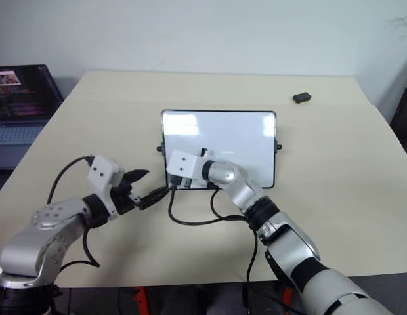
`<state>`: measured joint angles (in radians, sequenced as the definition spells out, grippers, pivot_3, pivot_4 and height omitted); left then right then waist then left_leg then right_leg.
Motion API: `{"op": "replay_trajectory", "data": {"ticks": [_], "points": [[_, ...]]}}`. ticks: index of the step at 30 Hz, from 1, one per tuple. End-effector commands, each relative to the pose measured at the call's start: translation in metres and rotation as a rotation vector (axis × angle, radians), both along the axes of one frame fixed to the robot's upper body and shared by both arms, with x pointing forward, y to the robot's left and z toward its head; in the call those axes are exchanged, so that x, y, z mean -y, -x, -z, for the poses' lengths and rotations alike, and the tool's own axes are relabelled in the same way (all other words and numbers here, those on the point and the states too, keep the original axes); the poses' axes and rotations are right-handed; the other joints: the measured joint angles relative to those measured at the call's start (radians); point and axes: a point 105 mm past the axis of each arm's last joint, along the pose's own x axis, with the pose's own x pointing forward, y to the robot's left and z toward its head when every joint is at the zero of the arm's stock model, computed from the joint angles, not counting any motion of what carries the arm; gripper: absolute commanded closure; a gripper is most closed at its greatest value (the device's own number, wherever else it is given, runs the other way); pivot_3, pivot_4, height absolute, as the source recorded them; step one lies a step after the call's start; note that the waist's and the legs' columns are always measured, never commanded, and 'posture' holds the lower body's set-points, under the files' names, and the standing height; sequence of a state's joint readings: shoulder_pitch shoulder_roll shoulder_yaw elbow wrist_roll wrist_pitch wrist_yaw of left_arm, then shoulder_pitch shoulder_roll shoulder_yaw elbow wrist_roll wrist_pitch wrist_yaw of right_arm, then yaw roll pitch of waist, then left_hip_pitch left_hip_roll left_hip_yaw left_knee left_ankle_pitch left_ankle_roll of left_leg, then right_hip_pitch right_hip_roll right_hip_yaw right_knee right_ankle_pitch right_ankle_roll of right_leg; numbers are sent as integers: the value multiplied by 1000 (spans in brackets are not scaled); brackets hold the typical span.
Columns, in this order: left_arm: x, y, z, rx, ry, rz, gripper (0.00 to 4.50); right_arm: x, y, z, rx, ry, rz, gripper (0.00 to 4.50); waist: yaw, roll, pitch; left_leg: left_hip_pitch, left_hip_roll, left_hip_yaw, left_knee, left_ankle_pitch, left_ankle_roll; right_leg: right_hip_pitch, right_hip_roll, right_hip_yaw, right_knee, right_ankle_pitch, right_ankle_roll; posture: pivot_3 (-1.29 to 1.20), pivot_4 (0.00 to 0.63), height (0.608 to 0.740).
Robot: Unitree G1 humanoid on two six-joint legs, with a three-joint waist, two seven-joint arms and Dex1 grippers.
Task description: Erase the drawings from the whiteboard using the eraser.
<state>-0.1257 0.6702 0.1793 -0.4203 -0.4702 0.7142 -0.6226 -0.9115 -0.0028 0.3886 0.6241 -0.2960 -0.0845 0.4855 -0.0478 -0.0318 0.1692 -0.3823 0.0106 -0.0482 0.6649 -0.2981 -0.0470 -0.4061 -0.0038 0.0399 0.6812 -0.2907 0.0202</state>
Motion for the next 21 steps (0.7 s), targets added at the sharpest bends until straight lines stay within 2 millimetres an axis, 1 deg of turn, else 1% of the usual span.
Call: {"op": "replay_trajectory", "data": {"ticks": [1,4,6,8,11,14,17,21], "points": [[8,0,-10,41,9,32,0,32,-5,-45,34,-203,77,3356,3,0,0,0,0,0,0,1,-2,0,0,0,0,0,0,0,150,740],[12,-1,-14,52,6,53,0,60,4,-53,-12,-288,117,3356,10,0,0,-1,0,0,-1,1,-2,0,0,0,0,0,0,0,150,740],[17,-1,-19,69,4,80,0,84,14,-53,-72,-361,160,3356,15,0,0,-2,0,0,-2,0,-2,0,0,0,0,0,0,0,150,740],[23,-2,-25,84,-1,114,0,104,25,-51,-117,-400,193,3356,17,0,0,-4,0,0,-2,0,-1,-1,0,0,-1,0,0,0,150,740],[36,2,-32,99,-9,199,0,132,45,-42,-177,-436,264,3356,18,0,0,-4,0,0,-1,-2,2,-1,0,0,-1,0,0,0,150,740],[49,8,-36,96,-14,295,0,155,64,-33,-230,-464,354,3356,18,0,0,-3,0,0,-1,-2,2,-1,0,0,-1,0,0,0,150,740],[61,12,-35,84,-32,393,0,184,73,-20,-265,-486,496,3356,16,0,0,-2,0,1,-1,-2,2,-1,0,1,-1,0,0,0,150,740],[82,15,-28,62,-54,547,0,228,81,4,-310,-507,716,3356,18,1,0,0,-1,1,0,-2,3,1,1,1,-1,-1,0,0,150,740]]}}
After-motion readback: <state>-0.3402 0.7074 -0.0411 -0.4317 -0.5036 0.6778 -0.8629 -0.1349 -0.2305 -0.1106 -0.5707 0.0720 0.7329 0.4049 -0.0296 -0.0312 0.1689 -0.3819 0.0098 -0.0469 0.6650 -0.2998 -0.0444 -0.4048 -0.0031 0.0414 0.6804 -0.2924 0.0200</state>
